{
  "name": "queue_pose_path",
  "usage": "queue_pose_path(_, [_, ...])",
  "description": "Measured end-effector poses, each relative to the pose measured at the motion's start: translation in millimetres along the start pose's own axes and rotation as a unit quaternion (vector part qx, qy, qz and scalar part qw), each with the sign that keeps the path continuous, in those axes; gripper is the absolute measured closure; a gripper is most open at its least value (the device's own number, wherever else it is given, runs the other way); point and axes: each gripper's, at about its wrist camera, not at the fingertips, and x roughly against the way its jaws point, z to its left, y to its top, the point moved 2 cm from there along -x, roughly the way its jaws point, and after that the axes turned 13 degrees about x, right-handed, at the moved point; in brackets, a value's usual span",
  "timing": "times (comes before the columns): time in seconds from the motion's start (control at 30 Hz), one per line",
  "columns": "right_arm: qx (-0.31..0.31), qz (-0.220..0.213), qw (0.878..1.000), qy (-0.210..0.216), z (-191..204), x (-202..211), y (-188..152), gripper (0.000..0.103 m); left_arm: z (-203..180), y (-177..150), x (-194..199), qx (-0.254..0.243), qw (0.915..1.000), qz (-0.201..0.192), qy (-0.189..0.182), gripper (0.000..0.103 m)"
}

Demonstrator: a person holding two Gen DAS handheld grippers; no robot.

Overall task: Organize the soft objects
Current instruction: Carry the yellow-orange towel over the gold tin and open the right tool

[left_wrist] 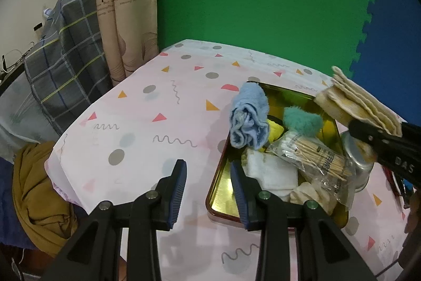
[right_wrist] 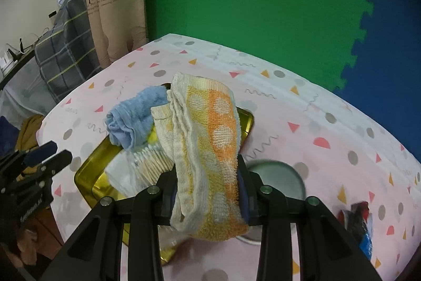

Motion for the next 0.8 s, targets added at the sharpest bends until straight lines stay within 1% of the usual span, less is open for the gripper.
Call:
queue_pose_path(0.2, [0.012,0.007,1.0,0.005,12,-20,14,0.07,8,5,2,0.016,0.9998,-0.005,0.006,0.068])
queue_pose_path(0.47, [0.013,0.022,1.0,0.005,15,-46,22,0.069,24,11,1,0.052,0.9986,-0.002,0.007,0.068])
queue_pose_path(0.67, [0.006,0.039,0.999,0.012,17,-64,21,0.065,29,12,-1,0.059,0.9982,0.001,0.011,0.068])
queue_pose_path(0.8, [0.009,0.04,0.999,0.021,23,-69,20,0.06,28,12,-1,0.057,0.9983,0.001,0.012,0.068])
